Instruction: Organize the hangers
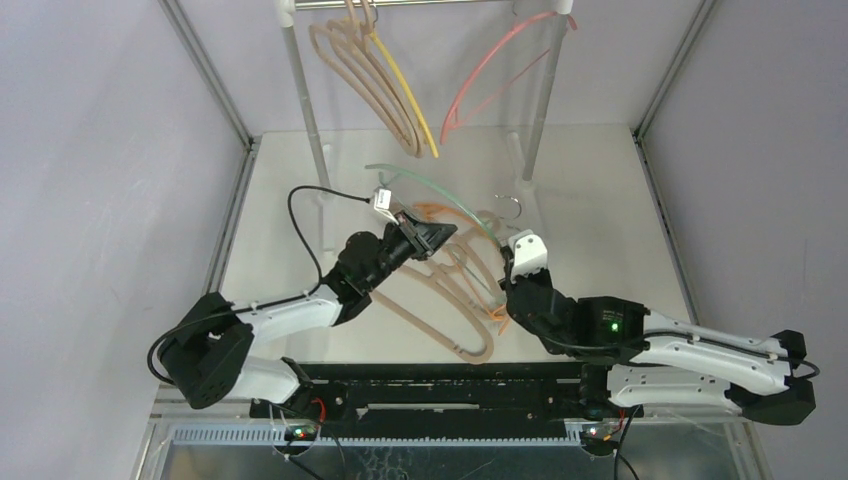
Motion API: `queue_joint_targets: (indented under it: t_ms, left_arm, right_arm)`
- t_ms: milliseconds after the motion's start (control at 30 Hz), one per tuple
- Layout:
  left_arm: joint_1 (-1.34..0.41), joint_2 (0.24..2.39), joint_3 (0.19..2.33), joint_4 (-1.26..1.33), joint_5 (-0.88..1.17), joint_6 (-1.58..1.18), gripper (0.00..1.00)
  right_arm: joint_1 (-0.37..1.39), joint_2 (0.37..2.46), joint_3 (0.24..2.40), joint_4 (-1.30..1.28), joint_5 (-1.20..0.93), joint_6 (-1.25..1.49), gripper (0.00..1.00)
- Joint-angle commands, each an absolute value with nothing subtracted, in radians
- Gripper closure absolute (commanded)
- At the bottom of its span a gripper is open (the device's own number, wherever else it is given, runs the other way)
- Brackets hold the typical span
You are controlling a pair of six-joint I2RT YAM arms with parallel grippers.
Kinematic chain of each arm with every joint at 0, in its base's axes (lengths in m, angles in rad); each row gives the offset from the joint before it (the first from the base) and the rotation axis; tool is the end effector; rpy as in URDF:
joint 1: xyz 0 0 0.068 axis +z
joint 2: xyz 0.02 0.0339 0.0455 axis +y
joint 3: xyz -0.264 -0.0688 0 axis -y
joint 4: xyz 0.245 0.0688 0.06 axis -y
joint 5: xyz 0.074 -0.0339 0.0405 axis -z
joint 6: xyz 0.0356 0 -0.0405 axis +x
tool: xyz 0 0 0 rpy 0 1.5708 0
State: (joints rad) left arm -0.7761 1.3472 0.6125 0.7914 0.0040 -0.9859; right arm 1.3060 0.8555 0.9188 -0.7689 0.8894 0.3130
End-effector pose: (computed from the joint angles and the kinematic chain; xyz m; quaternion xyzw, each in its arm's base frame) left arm 0.2089 -0.2053 0.2574 -0.0705 0.6832 -0.5616 0.4615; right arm 0.0688 0.1481 0.3256 -0.2318 0.8065 0.0045 0.5438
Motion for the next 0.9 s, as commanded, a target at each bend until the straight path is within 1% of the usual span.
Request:
queue_joint_targets:
  t_ms: [0, 33, 67, 167, 200, 233, 267, 367, 467, 633, 733, 867]
  left_arm:
    - [-0.793, 1.331, 0.582, 0.823, 0.037, -0.942, 1.0]
    - [-0.793, 1.325, 0.576, 0.824, 0.031, -0.942, 1.0]
    - [-0.793, 1.318, 0.569, 0.824, 0.03, -0.94, 1.0]
    - [-0.793, 1.297, 0.552, 0.819, 0.037, -0.94, 1.0]
    - [-0.793, 1.287, 0.544, 0.814, 0.038, -0.943, 1.0]
    - [-0.792, 1.278, 0.535, 0.806, 0.036, -0.947, 1.0]
    - [-0.792, 1.267, 0.527, 0.801, 0.032, -0.95, 1.0]
    - [-0.79, 1.234, 0.51, 0.788, 0.023, -0.958, 1.0]
    - [-0.788, 1.206, 0.516, 0.766, 0.026, -0.96, 1.0]
    - [-0.789, 1.184, 0.533, 0.751, 0.032, -0.96, 1.0]
    - [-0.788, 1.183, 0.539, 0.751, 0.042, -0.964, 1.0]
    - [-0.789, 1.177, 0.534, 0.751, 0.047, -0.969, 1.0]
  right_arm:
    - [1.306, 0.808, 0.932, -0.703, 0.899, 0.353, 1.0]
    - [1.305, 0.796, 0.927, -0.701, 0.901, 0.357, 1.0]
    - [1.303, 0.785, 0.921, -0.7, 0.905, 0.361, 0.96]
    - [1.297, 0.75, 0.912, -0.729, 0.932, 0.391, 0.57]
    - [1.296, 0.739, 0.908, -0.754, 0.945, 0.408, 0.45]
    - [1.294, 0.725, 0.898, -0.768, 0.946, 0.423, 0.35]
    - [1.292, 0.709, 0.883, -0.768, 0.934, 0.425, 0.28]
    - [1.29, 0.639, 0.801, -0.716, 0.834, 0.419, 0.17]
    - [1.289, 0.54, 0.698, -0.648, 0.734, 0.434, 0.11]
    - [1.287, 0.356, 0.506, -0.474, 0.537, 0.407, 0.1]
    - [1.284, 0.304, 0.435, -0.42, 0.517, 0.392, 0.1]
    - [1.279, 0.318, 0.4, -0.345, 0.498, 0.34, 0.1]
